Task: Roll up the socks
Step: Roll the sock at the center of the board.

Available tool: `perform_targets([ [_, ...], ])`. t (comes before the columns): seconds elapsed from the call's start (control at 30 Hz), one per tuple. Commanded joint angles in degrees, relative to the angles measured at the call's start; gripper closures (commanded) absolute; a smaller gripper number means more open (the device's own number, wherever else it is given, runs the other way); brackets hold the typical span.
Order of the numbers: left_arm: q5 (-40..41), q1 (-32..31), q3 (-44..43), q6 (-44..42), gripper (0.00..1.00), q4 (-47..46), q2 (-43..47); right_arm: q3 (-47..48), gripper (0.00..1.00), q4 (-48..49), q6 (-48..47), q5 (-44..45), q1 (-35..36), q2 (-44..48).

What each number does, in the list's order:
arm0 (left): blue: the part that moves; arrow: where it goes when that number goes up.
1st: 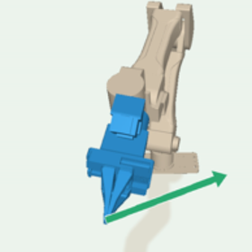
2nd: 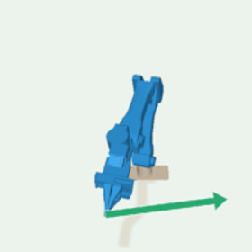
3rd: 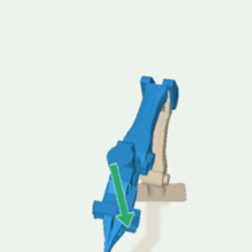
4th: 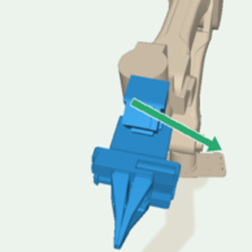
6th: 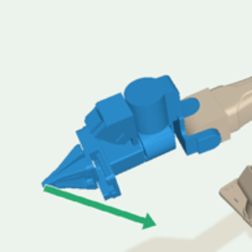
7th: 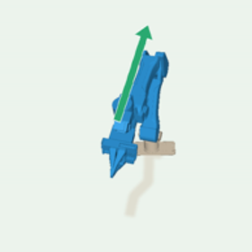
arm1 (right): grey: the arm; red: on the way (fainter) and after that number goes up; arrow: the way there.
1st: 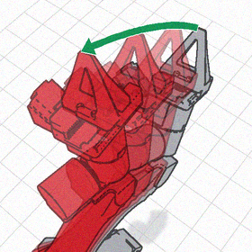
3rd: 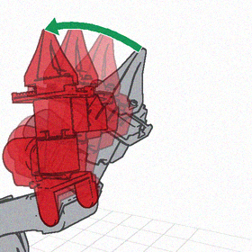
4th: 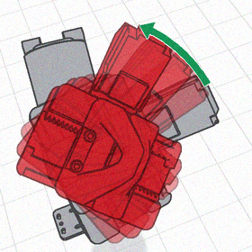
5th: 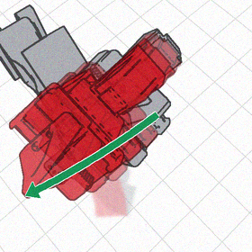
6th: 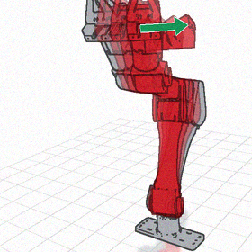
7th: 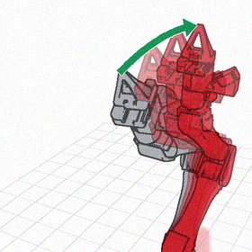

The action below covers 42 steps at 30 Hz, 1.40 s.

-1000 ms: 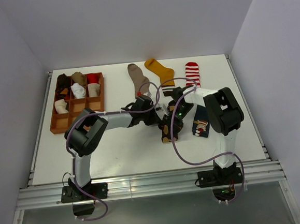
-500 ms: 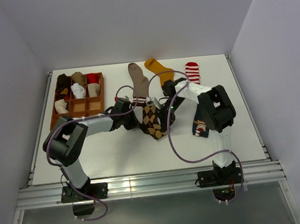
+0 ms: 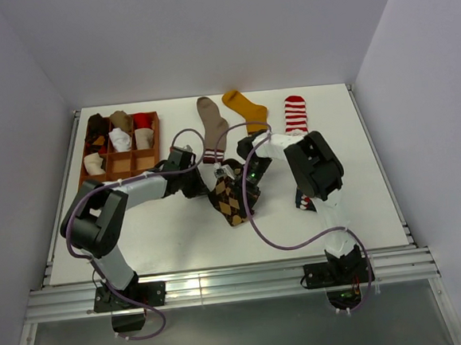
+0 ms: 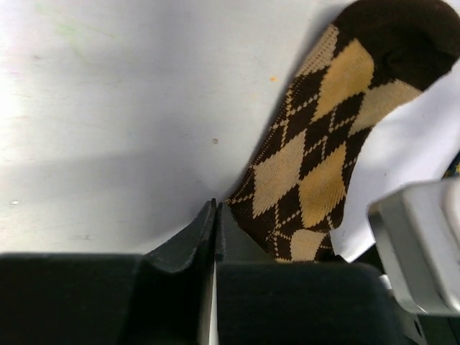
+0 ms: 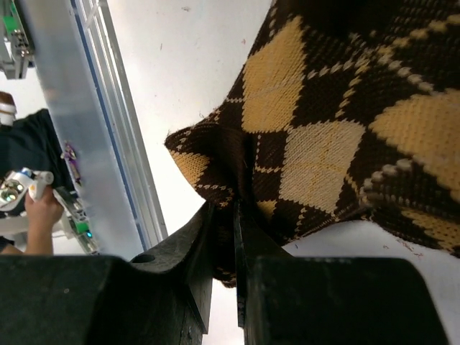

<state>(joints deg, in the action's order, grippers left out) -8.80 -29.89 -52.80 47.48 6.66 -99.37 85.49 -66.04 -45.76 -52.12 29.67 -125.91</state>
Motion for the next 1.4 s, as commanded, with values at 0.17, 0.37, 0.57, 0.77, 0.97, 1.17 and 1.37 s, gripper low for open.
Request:
perform_targets([
  [0.17,0.18,-2.89,-1.79,-3.01,0.70,-5.33,0.93,-1.65,0.88,3.02,6.73,5.45,0.39,2.42],
  [0.37,4.57,-3.07,1.46,-4.76,0.64,-5.60,8.56,-0.07,0.88,3.73,9.02,5.98,0.56,0.05],
  [0.57,11.77,-5.35,9.72,-8.98,0.63,-7.78,21.12,5.73,0.88,1.27,11.47,6.85,1.18,-3.90],
  [0.77,9.68,-13.87,12.81,-15.22,0.58,-12.98,22.04,9.60,0.87,-1.10,12.53,6.94,2.41,-6.71],
  [0.97,8.53,-21.61,11.66,-17.43,0.56,-19.12,13.69,9.87,0.87,-0.67,12.89,7.47,2.59,-7.60],
  [1.17,7.92,-21.88,14.30,-18.13,0.53,-26.42,10.52,9.87,0.87,-1.11,12.27,7.03,2.59,-7.34],
  [1.37,5.03,-22.23,15.35,-18.22,0.58,-27.75,8.93,10.04,0.87,-1.28,12.18,7.12,2.67,-7.25],
])
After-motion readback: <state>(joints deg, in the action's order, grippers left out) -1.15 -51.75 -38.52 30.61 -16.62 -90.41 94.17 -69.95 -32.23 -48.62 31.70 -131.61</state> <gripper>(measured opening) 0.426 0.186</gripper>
